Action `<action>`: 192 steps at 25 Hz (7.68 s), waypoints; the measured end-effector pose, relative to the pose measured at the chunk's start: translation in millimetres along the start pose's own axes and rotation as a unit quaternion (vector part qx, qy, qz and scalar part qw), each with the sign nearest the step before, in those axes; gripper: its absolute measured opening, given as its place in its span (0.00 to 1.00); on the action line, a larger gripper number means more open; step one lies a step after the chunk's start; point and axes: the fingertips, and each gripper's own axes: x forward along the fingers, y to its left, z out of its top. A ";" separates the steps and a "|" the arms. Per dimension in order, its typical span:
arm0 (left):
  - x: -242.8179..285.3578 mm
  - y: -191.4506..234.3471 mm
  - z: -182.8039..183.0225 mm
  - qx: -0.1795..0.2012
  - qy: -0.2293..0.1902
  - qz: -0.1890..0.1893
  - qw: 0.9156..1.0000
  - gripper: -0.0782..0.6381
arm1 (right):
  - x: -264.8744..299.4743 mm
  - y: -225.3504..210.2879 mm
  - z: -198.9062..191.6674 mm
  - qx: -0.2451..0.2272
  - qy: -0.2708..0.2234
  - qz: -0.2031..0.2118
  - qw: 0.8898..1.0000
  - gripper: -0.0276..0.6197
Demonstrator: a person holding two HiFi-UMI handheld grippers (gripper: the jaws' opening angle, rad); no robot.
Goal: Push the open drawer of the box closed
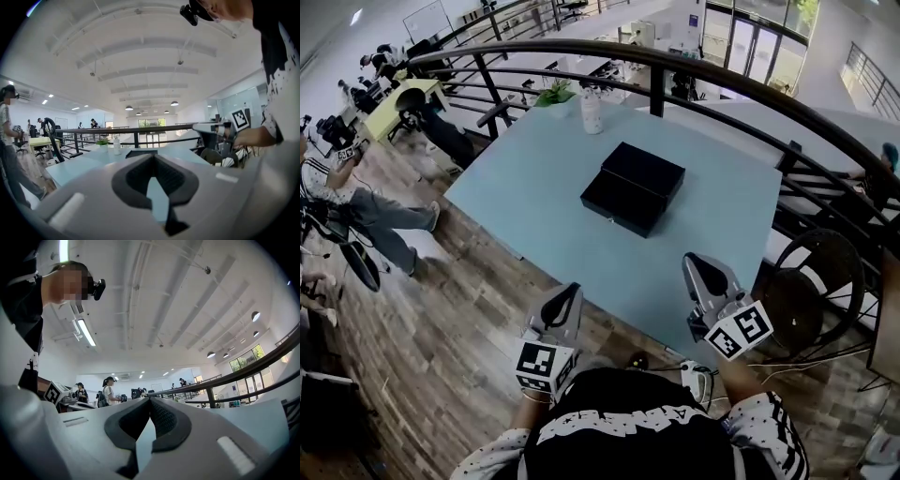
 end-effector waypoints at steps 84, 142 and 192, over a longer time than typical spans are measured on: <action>327.6 116.9 -169.4 -0.011 0.191 -0.181 0.965 0.11 | 242.7 -273.5 -209.0 0.067 0.281 -0.324 0.901 0.16; 363.3 112.8 -159.2 0.000 0.188 -0.185 0.965 0.11 | 241.3 -281.6 -216.9 0.082 0.282 -0.348 0.890 0.19; 426.0 104.0 -147.5 0.010 0.188 -0.186 0.964 0.11 | 239.1 -282.8 -216.4 0.076 0.261 -0.347 0.897 0.19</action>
